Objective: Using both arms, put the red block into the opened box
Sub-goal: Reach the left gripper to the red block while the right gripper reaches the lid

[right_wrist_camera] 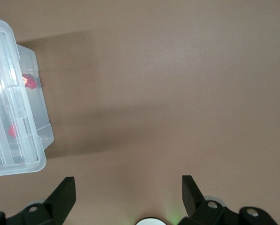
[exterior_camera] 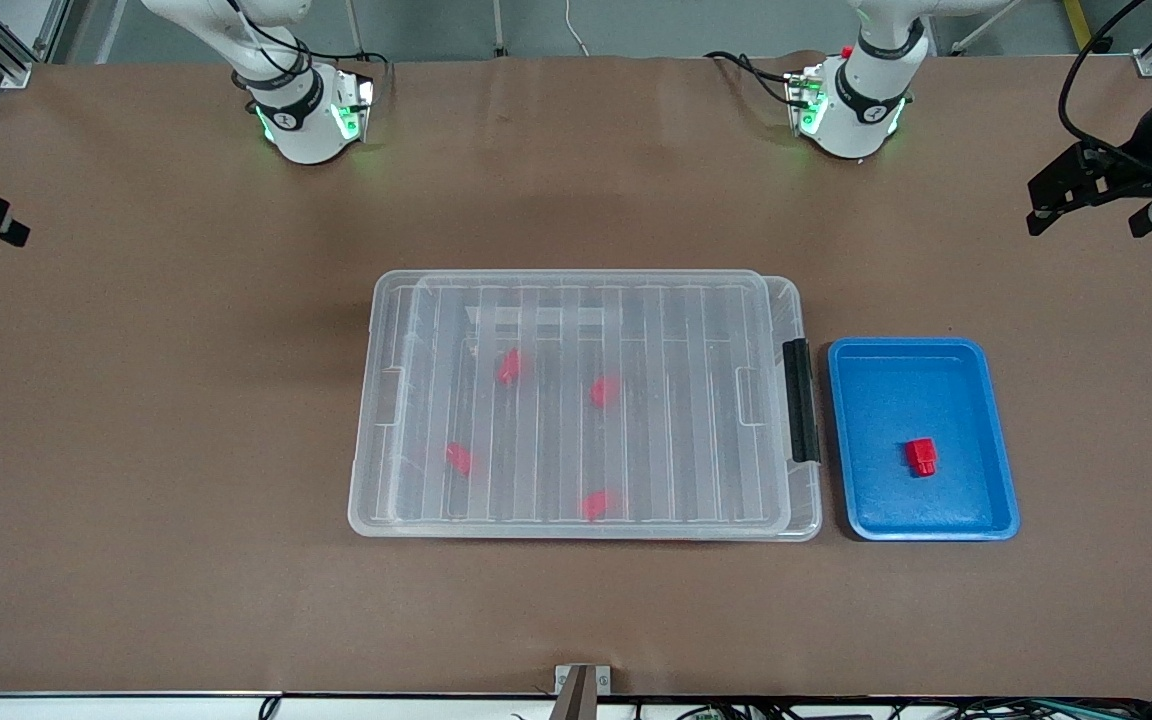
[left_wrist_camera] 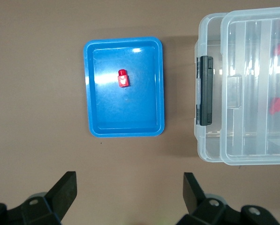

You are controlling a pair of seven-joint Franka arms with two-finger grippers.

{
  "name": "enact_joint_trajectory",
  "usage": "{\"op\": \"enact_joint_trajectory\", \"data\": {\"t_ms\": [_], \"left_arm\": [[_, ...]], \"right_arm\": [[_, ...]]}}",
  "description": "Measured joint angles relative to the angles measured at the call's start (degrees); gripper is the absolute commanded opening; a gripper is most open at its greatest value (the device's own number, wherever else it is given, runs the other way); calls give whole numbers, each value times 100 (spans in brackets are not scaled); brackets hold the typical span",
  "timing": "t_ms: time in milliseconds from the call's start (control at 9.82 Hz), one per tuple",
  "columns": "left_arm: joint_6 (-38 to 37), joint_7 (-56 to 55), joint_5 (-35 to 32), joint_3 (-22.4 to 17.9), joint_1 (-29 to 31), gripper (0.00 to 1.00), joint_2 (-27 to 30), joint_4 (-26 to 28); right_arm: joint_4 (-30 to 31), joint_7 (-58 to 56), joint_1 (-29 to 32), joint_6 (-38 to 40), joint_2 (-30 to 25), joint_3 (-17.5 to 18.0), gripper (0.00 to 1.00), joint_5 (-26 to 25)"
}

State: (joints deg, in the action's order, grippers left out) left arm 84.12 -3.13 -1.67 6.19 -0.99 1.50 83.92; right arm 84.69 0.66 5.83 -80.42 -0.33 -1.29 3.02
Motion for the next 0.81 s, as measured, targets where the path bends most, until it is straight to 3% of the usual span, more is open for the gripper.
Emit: {"op": "enact_joint_trajectory", "data": {"t_ms": [509, 611, 815], "left_arm": [[-18, 49, -45, -62, 68, 100, -319, 57], [146, 68, -120, -68, 156, 100, -610, 165], [1252, 82, -179, -80, 381, 100, -1229, 735]], "right_arm": [[1, -43, -271, 0, -1, -284, 100, -259], [0, -81, -348, 0, -1, -284, 100, -421], [-2, -108, -432, 0, -1, -282, 100, -454]]}}
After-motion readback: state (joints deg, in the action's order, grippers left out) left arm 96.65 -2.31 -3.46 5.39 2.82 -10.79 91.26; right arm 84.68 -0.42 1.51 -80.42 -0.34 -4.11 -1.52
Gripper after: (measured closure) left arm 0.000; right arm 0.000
